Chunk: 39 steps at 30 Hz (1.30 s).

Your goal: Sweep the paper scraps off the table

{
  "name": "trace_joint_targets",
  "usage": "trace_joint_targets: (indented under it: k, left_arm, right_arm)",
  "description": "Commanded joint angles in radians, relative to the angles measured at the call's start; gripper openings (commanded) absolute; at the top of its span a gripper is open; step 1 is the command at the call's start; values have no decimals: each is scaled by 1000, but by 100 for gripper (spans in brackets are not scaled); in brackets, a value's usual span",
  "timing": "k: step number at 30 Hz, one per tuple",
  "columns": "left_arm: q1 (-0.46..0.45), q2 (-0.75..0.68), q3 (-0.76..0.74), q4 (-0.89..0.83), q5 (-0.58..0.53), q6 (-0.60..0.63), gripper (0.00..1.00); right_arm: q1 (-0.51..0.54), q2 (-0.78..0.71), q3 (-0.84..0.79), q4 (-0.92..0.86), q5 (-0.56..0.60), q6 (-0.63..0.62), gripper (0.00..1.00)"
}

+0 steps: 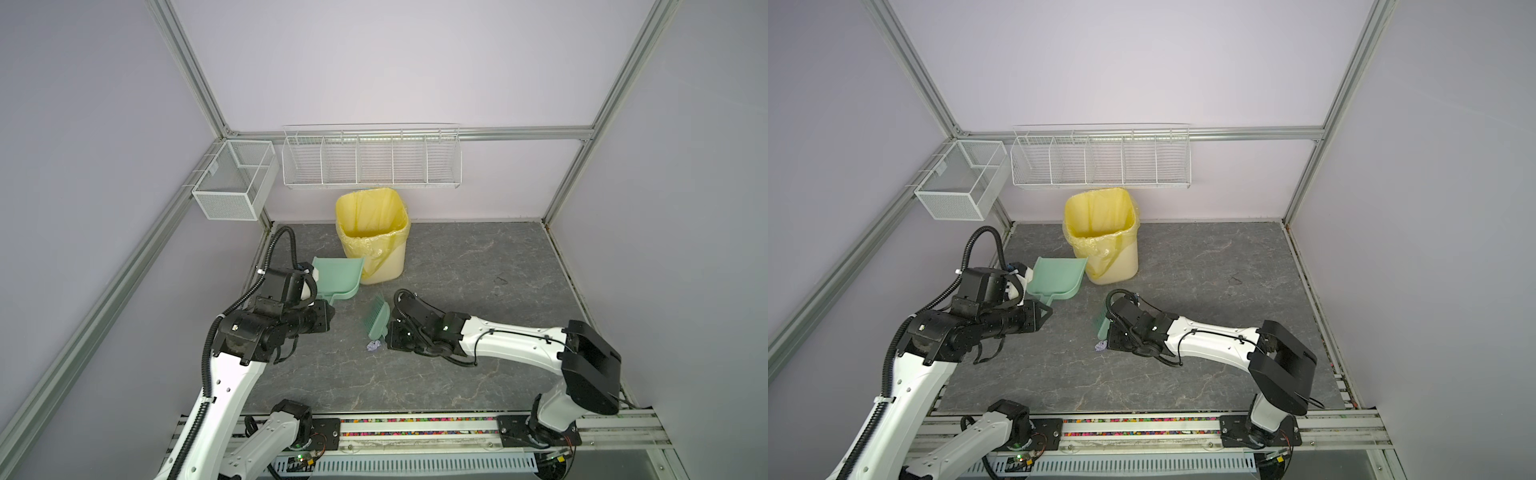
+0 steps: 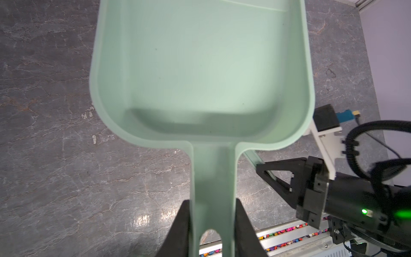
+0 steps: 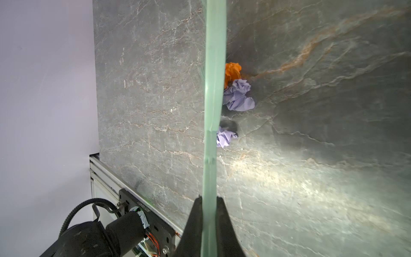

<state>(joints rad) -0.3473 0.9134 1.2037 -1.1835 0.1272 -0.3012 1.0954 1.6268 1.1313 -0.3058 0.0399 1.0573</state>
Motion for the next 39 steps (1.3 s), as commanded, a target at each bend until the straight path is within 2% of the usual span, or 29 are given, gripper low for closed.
trace_joint_targets:
  k: [1, 6, 11, 16, 26, 39]
  left_arm:
    - [-5, -7, 12, -39, -20, 25, 0]
    - [-6, -7, 23, -51, -29, 23, 0]
    - [-6, -8, 22, -50, -37, 24, 0]
    - [-6, -6, 16, -53, -39, 28, 0]
    - [-23, -36, -43, -24, -7, -3, 0]
    - [-66, -88, -64, -17, -39, -46, 0]
  right_arm:
    - [17, -39, 90, -130, 29, -94, 7]
    - [65, -3, 143, -145, -21, -120, 7]
    - [110, 59, 135, -114, -69, -110, 7]
    - [105, 102, 92, -90, -105, -107, 7]
    - [-31, 75, -11, -183, -105, -194, 7]
    - [-284, -198, -215, -316, -85, -309, 7]
